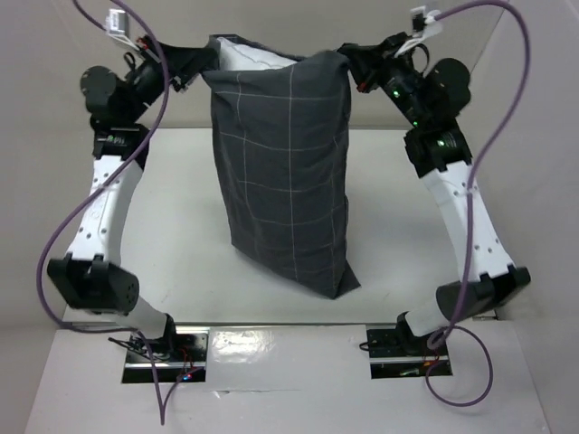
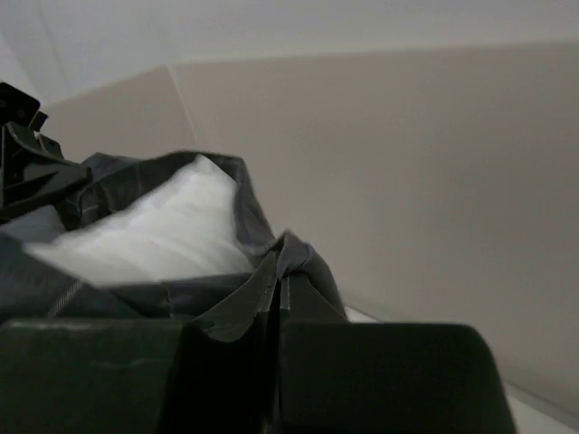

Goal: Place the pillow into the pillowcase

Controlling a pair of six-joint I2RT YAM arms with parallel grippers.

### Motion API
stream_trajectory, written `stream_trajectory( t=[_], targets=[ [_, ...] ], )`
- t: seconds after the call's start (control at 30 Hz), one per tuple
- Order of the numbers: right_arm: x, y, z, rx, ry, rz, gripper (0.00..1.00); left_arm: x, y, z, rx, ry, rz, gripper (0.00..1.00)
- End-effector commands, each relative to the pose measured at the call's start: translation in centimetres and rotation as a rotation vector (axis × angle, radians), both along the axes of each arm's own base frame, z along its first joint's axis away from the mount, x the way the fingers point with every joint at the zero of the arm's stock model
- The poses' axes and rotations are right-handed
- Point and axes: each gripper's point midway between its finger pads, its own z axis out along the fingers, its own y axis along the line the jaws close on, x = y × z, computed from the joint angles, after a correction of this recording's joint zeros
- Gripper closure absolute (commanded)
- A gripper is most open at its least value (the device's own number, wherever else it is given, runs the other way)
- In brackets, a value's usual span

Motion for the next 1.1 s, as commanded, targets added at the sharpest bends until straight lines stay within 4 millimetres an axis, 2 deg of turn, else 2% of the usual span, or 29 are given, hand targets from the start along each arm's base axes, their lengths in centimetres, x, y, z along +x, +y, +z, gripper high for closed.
stream_trajectory(
  t=[0.0, 0.03, 0.07, 0.1, 0.13, 0.17, 0.23, 0.27, 0.3, 0.33, 0.37, 0.43, 0.47, 0.5, 0.57, 0.6, 0.67, 0.7, 0.77, 0.8, 0.83, 0.87, 0.9, 0.93, 0.97, 1.0, 1.03, 1.07],
  targets=[
    [-3.4, -2.7, 7.1, 0.069, -0.188, -0.043, 1.0, -4.0, 0.1, 5.4, -0.022, -0.207, -0.062, 1.0],
    [-6.3, -3.4, 11.5, 0.097, -0.293, -0.042, 1.0, -6.4, 0.7, 9.6, -0.009, -0.312, -0.051, 1.0],
    [-8.0, -3.6, 13.5, 0.105, -0.348, -0.031, 1.0, -7.9, 0.7, 11.6, 0.004, -0.366, -0.04, 1.0],
    [-9.9, -4.1, 15.3, 0.119, -0.401, -0.031, 1.0, -8.5, 1.2, 13.0, 0.011, -0.365, -0.008, 1.0],
    [-11.6, -4.4, 16.8, 0.14, -0.446, -0.023, 1.0, -10.2, 1.4, 15.1, 0.006, -0.434, 0.015, 1.0],
    [-13.5, -4.9, 18.5, 0.159, -0.518, -0.022, 1.0, -13.9, 1.7, 17.8, 0.005, -0.54, 0.031, 1.0],
    [-15.8, -5.4, 19.8, 0.186, -0.577, -0.011, 1.0, -16.1, 2.1, 18.9, -0.013, -0.6, 0.052, 1.0],
    [-15.8, -5.4, 19.6, 0.193, -0.57, -0.003, 1.0, -15.9, 2.2, 18.7, -0.014, -0.602, 0.065, 1.0],
    [-15.4, -5.2, 19.3, 0.196, -0.554, 0.003, 1.0, -15.7, 2.4, 18.6, -0.02, -0.588, 0.09, 1.0],
    [-14.6, -5.0, 18.7, 0.19, -0.529, 0.002, 1.0, -16.3, 2.5, 18.5, -0.021, -0.589, 0.103, 1.0],
    [-13.0, -4.6, 17.6, 0.187, -0.479, 0.008, 1.0, -14.0, 2.4, 16.7, -0.024, -0.523, 0.096, 1.0],
    [-9.0, -3.5, 14.3, 0.177, -0.366, 0.018, 1.0, -12.6, 1.8, 15.1, -0.023, -0.481, 0.067, 1.0],
    [-7.1, -2.9, 12.7, 0.165, -0.316, 0.03, 1.0, -10.9, 1.1, 13.4, -0.021, -0.436, 0.05, 1.0],
    [-5.0, -2.3, 10.7, 0.152, -0.261, 0.027, 1.0, -10.3, 0.8, 12.9, -0.016, -0.425, 0.046, 1.0],
    [-2.5, -1.5, 8.3, 0.137, -0.191, 0.038, 1.0, -8.3, 0.5, 11.3, -0.01, -0.366, 0.042, 1.0],
    [-0.7, -1.1, 6.6, 0.126, -0.142, 0.036, 1.0, -7.1, 0.1, 10.5, -0.01, -0.334, 0.032, 1.0],
    [1.2, -0.6, 4.7, 0.114, -0.091, 0.033, 1.0, -5.7, 0.0, 9.6, -0.003, -0.308, 0.025, 1.0],
    [3.0, -0.2, 3.2, 0.095, -0.047, 0.026, 1.0, -4.9, -0.4, 8.9, 0.002, -0.289, 0.019, 1.0],
    [3.1, 0.0, 4.3, 0.094, -0.063, 0.035, 1.0, -2.7, -0.5, 7.8, 0.004, -0.242, 0.018, 1.0],
    [4.2, 0.2, 3.8, 0.08, -0.051, 0.045, 1.0, -2.9, -0.6, 8.2, -0.001, -0.246, -0.001, 1.0],
    [3.9, -0.3, 4.8, 0.081, -0.056, 0.05, 1.0, -2.9, -0.5, 8.6, -0.005, -0.251, -0.017, 1.0],
    [0.5, -0.6, 9.5, 0.1, -0.178, 0.082, 1.0, -2.3, -0.7, 8.7, -0.015, -0.254, -0.04, 1.0],
    [-1.3, -1.5, 11.7, 0.121, -0.224, 0.08, 1.0, -3.1, -0.8, 9.8, -0.036, -0.265, -0.073, 1.0],
    [-3.5, -1.9, 14.1, 0.136, -0.311, 0.083, 1.0, -6.3, -0.4, 13.3, -0.039, -0.372, -0.071, 1.0],
    [-6.7, -3.0, 16.7, 0.163, -0.397, 0.076, 1.0, -7.4, -0.4, 14.5, -0.039, -0.402, -0.072, 1.0],
    [-8.7, -3.8, 18.2, 0.189, -0.456, 0.06, 1.0, -9.3, -0.1, 16.0, -0.053, -0.444, -0.059, 1.0],
    [-12.7, -4.8, 20.1, 0.211, -0.533, 0.055, 1.0, -10.6, 0.6, 17.2, -0.075, -0.48, -0.016, 1.0],
    [-13.1, -5.1, 20.1, 0.225, -0.562, 0.048, 1.0, -11.7, 0.9, 17.8, -0.084, -0.511, 0.008, 1.0]
  ],
)
